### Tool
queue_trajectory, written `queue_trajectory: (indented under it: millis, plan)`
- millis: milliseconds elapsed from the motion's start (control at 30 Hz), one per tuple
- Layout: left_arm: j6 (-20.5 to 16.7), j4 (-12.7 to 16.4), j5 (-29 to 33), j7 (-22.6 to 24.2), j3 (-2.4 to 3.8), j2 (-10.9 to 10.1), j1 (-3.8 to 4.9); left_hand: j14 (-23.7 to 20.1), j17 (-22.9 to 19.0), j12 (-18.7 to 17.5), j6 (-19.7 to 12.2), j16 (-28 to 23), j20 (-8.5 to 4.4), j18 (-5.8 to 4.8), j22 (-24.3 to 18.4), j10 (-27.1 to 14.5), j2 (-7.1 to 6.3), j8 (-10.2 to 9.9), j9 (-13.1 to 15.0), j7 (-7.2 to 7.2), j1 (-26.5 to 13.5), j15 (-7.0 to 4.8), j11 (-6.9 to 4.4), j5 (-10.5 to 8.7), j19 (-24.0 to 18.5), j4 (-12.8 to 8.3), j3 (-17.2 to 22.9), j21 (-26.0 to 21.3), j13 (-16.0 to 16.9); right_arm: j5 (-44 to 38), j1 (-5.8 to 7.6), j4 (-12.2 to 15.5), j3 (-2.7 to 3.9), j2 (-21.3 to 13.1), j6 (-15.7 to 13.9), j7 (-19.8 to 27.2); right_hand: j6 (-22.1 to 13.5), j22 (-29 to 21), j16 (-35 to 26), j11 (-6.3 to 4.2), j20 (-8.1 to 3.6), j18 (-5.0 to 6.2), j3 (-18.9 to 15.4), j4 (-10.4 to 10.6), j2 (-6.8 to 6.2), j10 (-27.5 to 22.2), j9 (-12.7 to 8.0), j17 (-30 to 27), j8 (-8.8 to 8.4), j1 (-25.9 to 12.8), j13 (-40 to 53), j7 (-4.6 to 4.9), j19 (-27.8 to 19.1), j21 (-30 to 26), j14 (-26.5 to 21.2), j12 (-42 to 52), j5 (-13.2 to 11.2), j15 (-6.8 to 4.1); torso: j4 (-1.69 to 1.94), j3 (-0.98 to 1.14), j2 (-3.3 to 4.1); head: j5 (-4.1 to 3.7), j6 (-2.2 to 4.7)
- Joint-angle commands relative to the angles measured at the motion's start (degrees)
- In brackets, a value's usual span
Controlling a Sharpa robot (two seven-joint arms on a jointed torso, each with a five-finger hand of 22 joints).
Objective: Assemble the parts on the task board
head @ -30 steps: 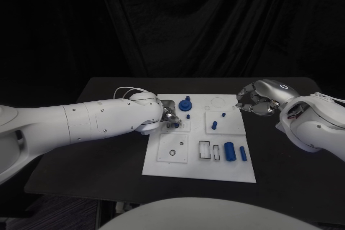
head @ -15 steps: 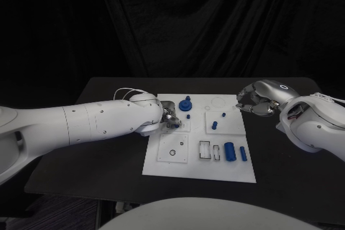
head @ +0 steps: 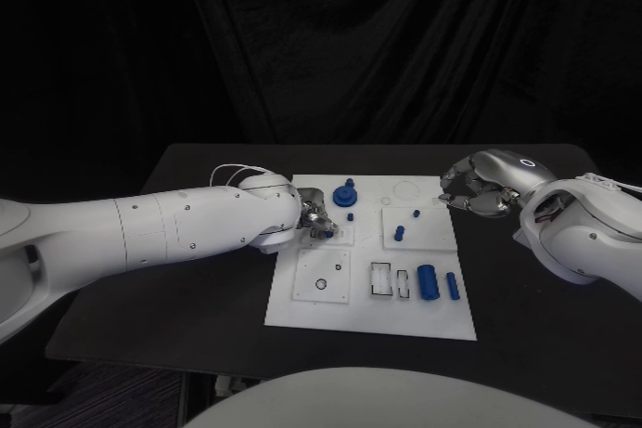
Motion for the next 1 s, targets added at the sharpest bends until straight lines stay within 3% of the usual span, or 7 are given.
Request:
queue_trajectory:
  millis: [33,167,367,433,600,967,1000]
  plan:
    - [0.7,0.1,0.2,0.1,-0.12,0.0,-0.4,6.0,15.1,0.2,-0.1,0.1,0.26,0.34,10.3,6.0,0.08,-0.8,-0.3,0.56,-1.3,0.35,0.47,-2.74,0.1,1.3,-1.1,-0.4,15.1,-0.2,-0.17,0.0,0.04,0.0,0.6,-1.1,0.5,11.0,0.2,0.26,0.14,0.78,-0.1,0.3,0.27,6.0,-0.1,15.1,0.03,0.1,15.1,0.04,-0.3,-0.4,6.1,0.2,0.2,0.29,-0.02,0.01,-0.02,0.11,-0.01]
    - [0.7,0.1,0.2,0.1,-0.12,-0.1,-0.49,6.0,15.1,0.2,-0.4,0.1,0.57,0.39,10.3,6.0,-0.04,-2.5,-0.8,1.06,-3.0,0.71,0.91,-6.27,0.0,4.2,-4.1,-0.7,15.1,-0.2,-0.2,-0.1,0.04,0.1,0.7,-1.1,0.5,11.0,0.2,0.26,0.14,0.78,-0.1,0.3,0.27,6.0,-0.1,15.1,0.03,0.1,15.1,0.04,-0.3,-0.4,6.1,0.2,0.2,0.29,0.01,0.0,-0.01,0.09,-0.01]
    - [0.6,0.0,0.2,0.2,-0.12,-0.1,-0.61,6.0,15.1,0.2,-0.8,0.1,1.0,0.49,10.3,6.0,-0.18,-4.8,-1.7,1.61,-4.0,1.17,1.44,-8.2,-0.2,7.3,-7.8,-1.1,15.1,-0.2,-0.24,-0.1,0.04,0.0,0.9,-1.1,0.5,11.0,0.2,0.26,0.15,0.78,-0.1,0.3,0.28,6.0,-0.1,15.1,0.05,0.2,15.1,0.02,-0.3,-0.4,6.1,0.2,0.2,0.3,0.03,-0.03,-0.05,0.08,-0.01]
    - [0.3,0.0,0.2,0.3,-0.12,-0.2,-0.66,6.0,15.1,0.2,-0.7,0.1,1.25,0.53,10.3,6.0,-0.11,-6.1,-2.2,1.88,-5.3,1.43,1.71,-9.48,-0.3,10.1,-10.7,-1.3,15.1,-0.2,-0.26,-0.1,0.04,0.0,1.0,-1.2,0.5,11.0,0.2,0.26,0.15,0.78,-0.1,0.3,0.28,6.0,-0.1,15.1,0.05,0.2,15.1,0.02,-0.3,-0.4,6.1,0.2,0.2,0.3,0.02,-0.02,-0.04,0.08,-0.01]
    - [-0.3,-0.1,0.2,0.3,-0.12,-0.3,-0.72,6.0,15.1,0.2,0.1,0.1,1.44,0.53,10.5,6.0,1.13,-7.1,-2.2,1.93,-7.0,1.55,1.81,-9.39,-0.3,13.6,-14.2,-1.4,15.1,-0.2,-0.27,-0.1,0.04,0.0,1.1,-1.2,0.5,11.0,0.2,0.26,0.15,0.78,-0.1,0.3,0.28,6.0,-0.1,15.1,0.05,0.2,15.1,0.02,-0.3,-0.4,6.1,0.2,0.2,0.3,0.01,-0.02,0.01,0.11,-0.01]
    - [-0.9,0.0,0.2,0.0,-0.12,-0.5,-0.79,6.0,15.1,0.2,2.1,0.1,1.15,0.47,10.9,6.0,3.99,-5.5,1.0,1.21,-8.1,1.15,1.27,-7.04,0.0,13.6,-18.0,-1.2,15.1,-0.2,-0.28,0.0,0.04,-0.1,1.5,-1.3,0.6,11.0,0.2,0.24,0.15,0.79,0.0,0.3,0.32,6.0,-0.1,15.1,0.08,0.2,15.1,0.0,-0.3,-0.4,6.1,0.2,0.3,0.29,-0.01,0.0,0.0,0.19,-0.01]
    - [-1.1,0.0,0.2,0.0,-0.12,-0.5,-0.79,6.0,15.1,0.2,2.1,0.1,0.88,0.47,11.0,6.0,4.5,-4.2,3.3,0.9,-7.4,0.99,1.04,-4.91,0.1,13.7,-18.5,-1.1,15.1,-0.2,-0.28,0.0,0.04,-0.1,1.5,-1.3,0.7,11.0,0.2,0.23,0.15,0.8,0.0,0.4,0.36,6.0,-0.1,15.1,0.1,0.3,15.1,-0.01,-0.3,-0.5,6.1,0.2,0.3,0.29,-0.01,0.0,-0.01,0.19,-0.01]
